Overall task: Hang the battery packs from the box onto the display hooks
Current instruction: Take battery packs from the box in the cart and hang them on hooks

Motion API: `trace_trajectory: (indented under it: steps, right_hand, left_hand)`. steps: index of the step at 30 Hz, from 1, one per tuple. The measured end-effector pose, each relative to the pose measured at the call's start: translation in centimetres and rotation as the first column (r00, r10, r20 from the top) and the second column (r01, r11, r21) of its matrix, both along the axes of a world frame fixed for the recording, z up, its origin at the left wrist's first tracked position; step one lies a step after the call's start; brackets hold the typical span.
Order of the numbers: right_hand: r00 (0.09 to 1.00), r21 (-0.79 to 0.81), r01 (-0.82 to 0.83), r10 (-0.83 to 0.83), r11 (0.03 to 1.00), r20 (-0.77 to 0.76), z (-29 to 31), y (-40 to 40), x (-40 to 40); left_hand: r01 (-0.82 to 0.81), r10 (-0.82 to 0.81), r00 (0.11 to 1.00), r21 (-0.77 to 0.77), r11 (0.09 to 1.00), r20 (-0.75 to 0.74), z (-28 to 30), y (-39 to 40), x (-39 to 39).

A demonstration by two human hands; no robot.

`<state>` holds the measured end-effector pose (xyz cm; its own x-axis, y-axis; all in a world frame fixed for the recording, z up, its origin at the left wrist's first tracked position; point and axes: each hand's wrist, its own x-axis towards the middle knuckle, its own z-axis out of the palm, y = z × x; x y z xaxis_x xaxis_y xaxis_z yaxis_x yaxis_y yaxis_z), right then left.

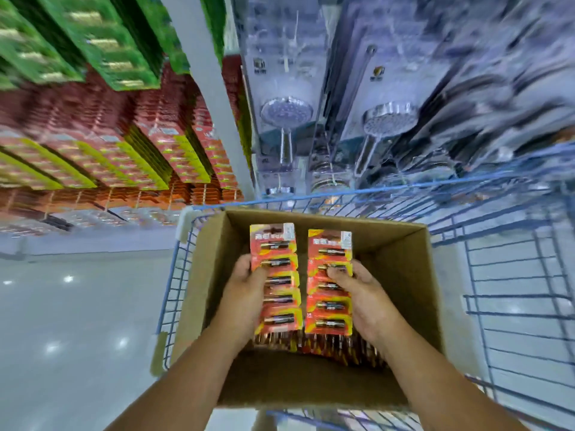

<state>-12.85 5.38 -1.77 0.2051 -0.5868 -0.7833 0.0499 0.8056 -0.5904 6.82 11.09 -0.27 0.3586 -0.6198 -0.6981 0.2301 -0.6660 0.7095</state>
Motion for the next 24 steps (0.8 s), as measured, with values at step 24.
trace_trajectory:
  steps: [24]
  right_hand:
    - [0.841,-0.659,-0.342,0.531,0.670,0.105,36.7,8.0,16.1]
  left_hand:
    - [-0.352,0.573,0.797,-0.626,0.696,0.188,35.6,19.1,10.4]
